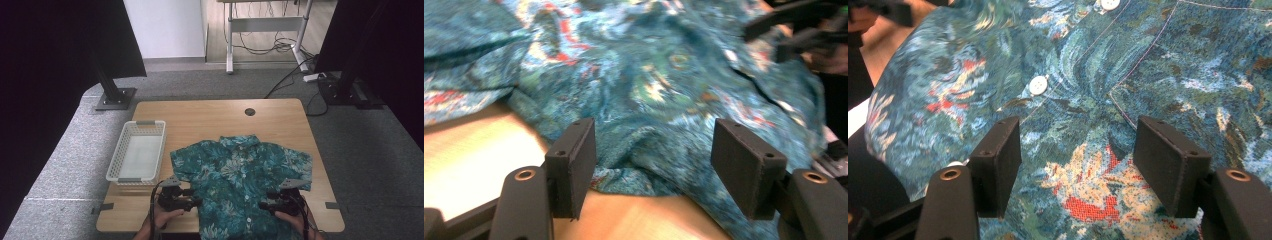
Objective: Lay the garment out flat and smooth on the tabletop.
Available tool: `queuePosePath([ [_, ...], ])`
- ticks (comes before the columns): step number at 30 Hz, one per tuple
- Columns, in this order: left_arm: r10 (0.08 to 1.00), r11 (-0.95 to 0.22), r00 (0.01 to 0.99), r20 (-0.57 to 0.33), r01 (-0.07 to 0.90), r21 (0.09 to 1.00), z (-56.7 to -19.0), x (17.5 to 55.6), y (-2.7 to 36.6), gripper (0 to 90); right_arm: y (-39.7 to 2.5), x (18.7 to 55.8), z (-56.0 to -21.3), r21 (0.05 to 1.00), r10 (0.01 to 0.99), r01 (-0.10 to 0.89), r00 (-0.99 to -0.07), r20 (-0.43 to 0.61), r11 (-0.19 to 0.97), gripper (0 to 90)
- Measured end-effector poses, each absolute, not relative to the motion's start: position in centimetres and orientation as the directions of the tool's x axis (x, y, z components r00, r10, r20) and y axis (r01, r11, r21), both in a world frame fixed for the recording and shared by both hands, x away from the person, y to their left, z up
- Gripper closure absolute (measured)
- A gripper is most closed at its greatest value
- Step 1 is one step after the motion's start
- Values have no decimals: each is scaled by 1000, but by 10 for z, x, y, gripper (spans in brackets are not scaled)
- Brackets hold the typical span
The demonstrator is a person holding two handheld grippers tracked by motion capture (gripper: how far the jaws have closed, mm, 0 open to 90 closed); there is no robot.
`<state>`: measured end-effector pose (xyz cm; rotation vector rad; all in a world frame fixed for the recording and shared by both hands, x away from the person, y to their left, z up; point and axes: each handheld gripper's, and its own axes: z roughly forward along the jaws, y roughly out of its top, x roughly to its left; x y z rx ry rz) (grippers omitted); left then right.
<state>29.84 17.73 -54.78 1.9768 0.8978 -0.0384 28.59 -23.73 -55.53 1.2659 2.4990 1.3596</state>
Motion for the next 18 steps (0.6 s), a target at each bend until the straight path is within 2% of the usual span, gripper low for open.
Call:
queuePosePath([
  [4, 529, -292, 752, -393, 596, 748, -548, 287, 176, 339, -237, 288, -555, 710, 667, 642, -667, 331, 289, 353],
  [8, 523, -305, 764, -377, 581, 754, -548, 283, 172, 336, -237, 288, -555, 711, 669, 643, -664, 333, 285, 353],
  [18, 556, -301, 727, -403, 628, 718, -554, 300, 174, 333, -239, 292, -555, 710, 669, 647, -661, 340, 278, 354],
])
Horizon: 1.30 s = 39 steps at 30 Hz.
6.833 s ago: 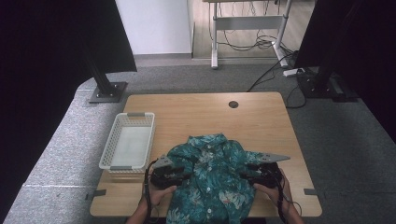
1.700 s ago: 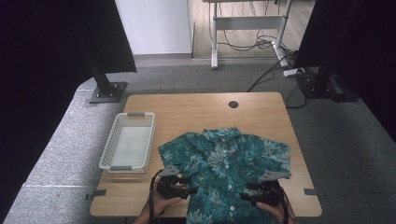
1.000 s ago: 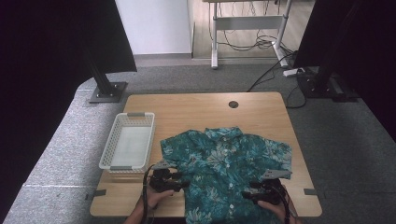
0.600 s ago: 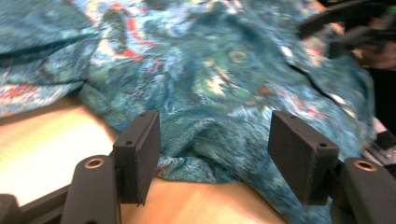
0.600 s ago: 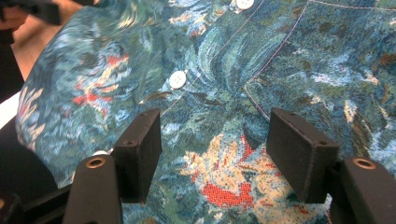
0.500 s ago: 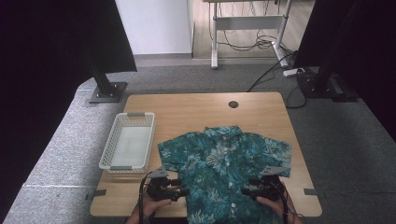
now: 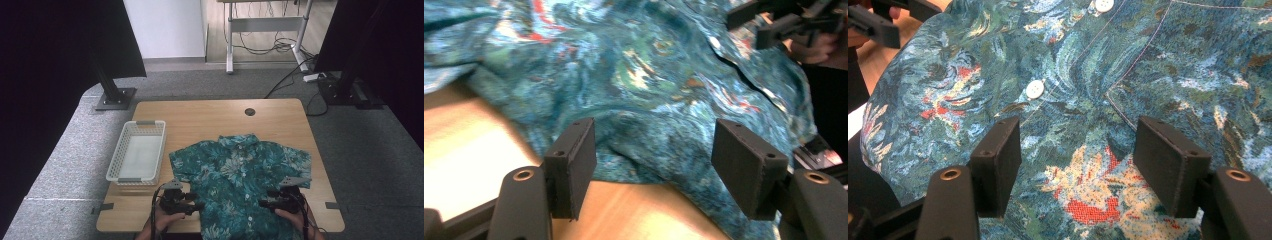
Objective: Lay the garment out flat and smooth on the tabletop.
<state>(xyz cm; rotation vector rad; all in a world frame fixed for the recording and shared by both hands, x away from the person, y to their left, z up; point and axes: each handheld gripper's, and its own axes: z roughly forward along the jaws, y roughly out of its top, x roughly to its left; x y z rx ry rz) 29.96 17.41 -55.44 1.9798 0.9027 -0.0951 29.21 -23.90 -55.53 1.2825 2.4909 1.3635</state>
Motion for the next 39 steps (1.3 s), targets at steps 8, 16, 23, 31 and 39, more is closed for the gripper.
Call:
queuePosePath([
  [8, 579, -260, 691, -433, 660, 705, -555, 315, 187, 339, -238, 293, -555, 709, 676, 646, -659, 331, 283, 346],
  [16, 568, -260, 714, -410, 628, 733, -549, 307, 180, 335, -234, 292, -553, 704, 684, 648, -655, 322, 290, 303],
  [23, 562, -275, 727, -395, 615, 739, -549, 301, 176, 341, -211, 283, -551, 712, 634, 617, -707, 314, 336, 291],
  [31, 605, -278, 716, -349, 600, 750, -551, 306, 168, 341, -172, 269, -542, 734, 553, 568, -771, 316, 373, 301],
  [39, 625, -306, 725, -290, 569, 763, -551, 300, 170, 337, -127, 262, -545, 729, 492, 543, -809, 322, 416, 289],
])
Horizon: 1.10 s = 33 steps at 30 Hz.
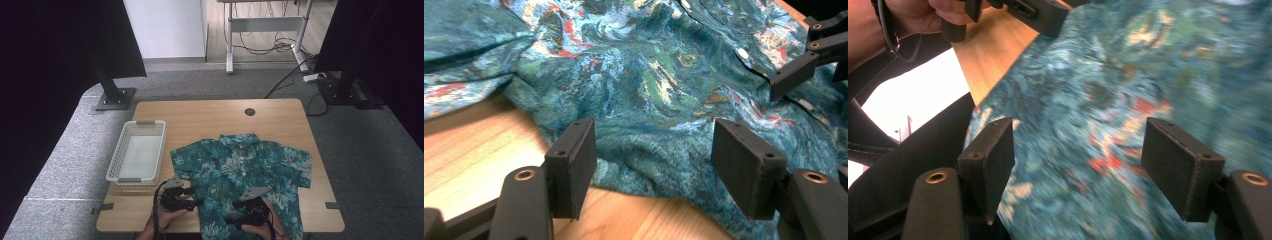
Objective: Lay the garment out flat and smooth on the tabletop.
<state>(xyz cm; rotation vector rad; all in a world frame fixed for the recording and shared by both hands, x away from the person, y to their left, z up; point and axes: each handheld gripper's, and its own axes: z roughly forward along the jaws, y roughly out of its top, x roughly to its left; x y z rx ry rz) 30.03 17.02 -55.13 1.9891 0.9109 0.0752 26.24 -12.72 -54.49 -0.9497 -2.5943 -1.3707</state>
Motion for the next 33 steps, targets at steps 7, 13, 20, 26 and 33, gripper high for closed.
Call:
queuePosePath([
  [7, 644, -315, 722, -251, 550, 773, -551, 294, 176, 333, -104, 257, -545, 726, 474, 521, -828, 300, 450, 279],
  [13, 648, -294, 713, -267, 557, 777, -552, 291, 181, 324, -84, 253, -544, 717, 477, 494, -842, 252, 493, 281],
  [20, 651, -279, 707, -277, 562, 779, -552, 285, 186, 319, -64, 246, -550, 701, 481, 438, -863, 153, 563, 333],
  [26, 653, -268, 701, -287, 569, 778, -553, 284, 189, 312, -63, 247, -548, 700, 528, 427, -845, 84, 572, 658],
  [33, 655, -266, 698, -289, 571, 776, -553, 282, 191, 306, -65, 245, -549, 707, 517, 402, -854, 60, 582, 887],
])
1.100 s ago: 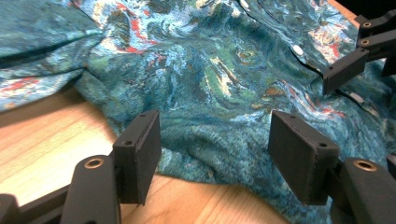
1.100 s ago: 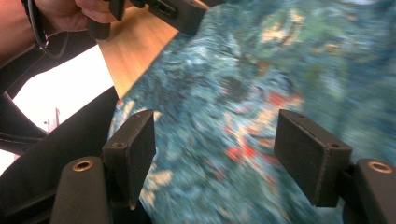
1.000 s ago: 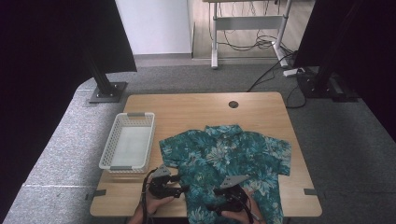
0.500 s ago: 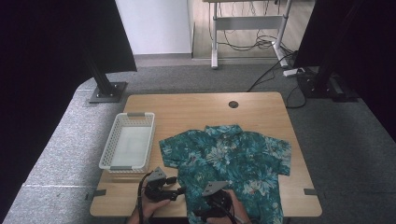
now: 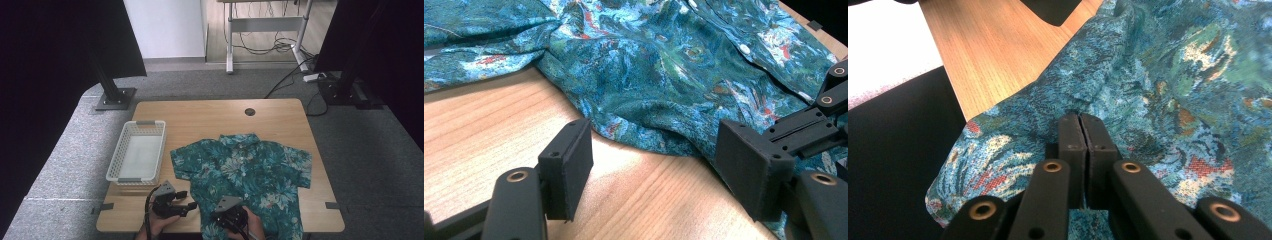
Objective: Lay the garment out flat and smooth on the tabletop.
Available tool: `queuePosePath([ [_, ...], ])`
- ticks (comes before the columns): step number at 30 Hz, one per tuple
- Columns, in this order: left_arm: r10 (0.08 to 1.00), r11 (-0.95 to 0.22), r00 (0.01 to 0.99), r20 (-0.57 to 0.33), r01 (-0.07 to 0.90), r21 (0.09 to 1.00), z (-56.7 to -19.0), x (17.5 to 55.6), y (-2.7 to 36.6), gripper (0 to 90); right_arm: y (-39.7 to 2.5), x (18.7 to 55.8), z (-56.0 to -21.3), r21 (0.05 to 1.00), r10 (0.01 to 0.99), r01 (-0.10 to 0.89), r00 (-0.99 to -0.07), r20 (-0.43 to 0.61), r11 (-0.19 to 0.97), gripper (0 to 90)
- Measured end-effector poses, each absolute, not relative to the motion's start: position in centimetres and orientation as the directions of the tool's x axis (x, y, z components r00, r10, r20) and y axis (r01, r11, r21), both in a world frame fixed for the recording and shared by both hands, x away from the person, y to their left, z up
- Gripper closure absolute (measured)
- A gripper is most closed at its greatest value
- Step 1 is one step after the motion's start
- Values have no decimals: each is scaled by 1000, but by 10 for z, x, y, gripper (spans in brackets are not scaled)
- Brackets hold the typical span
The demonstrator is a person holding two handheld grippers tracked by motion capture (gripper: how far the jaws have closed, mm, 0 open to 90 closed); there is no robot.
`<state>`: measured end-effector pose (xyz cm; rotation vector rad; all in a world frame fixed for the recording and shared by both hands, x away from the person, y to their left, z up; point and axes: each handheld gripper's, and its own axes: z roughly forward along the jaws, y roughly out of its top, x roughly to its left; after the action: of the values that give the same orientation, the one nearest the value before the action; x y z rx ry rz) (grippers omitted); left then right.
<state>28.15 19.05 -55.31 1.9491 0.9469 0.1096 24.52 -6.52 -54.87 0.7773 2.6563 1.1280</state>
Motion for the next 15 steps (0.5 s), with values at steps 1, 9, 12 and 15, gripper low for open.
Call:
queuePosePath([
  [1, 655, -265, 698, -291, 572, 776, -553, 281, 191, 305, -66, 246, -549, 706, 515, 405, -855, 66, 581, 891],
  [9, 652, -265, 698, -295, 575, 774, -554, 277, 192, 297, -81, 253, -544, 744, 514, 441, -844, 154, 501, 897],
  [12, 650, -265, 701, -294, 572, 776, -553, 276, 193, 297, -88, 254, -537, 765, 512, 447, -840, 180, 464, 897],
  [15, 641, -272, 709, -294, 569, 776, -552, 272, 194, 298, -99, 259, -529, 795, 525, 457, -824, 211, 398, 897],
])
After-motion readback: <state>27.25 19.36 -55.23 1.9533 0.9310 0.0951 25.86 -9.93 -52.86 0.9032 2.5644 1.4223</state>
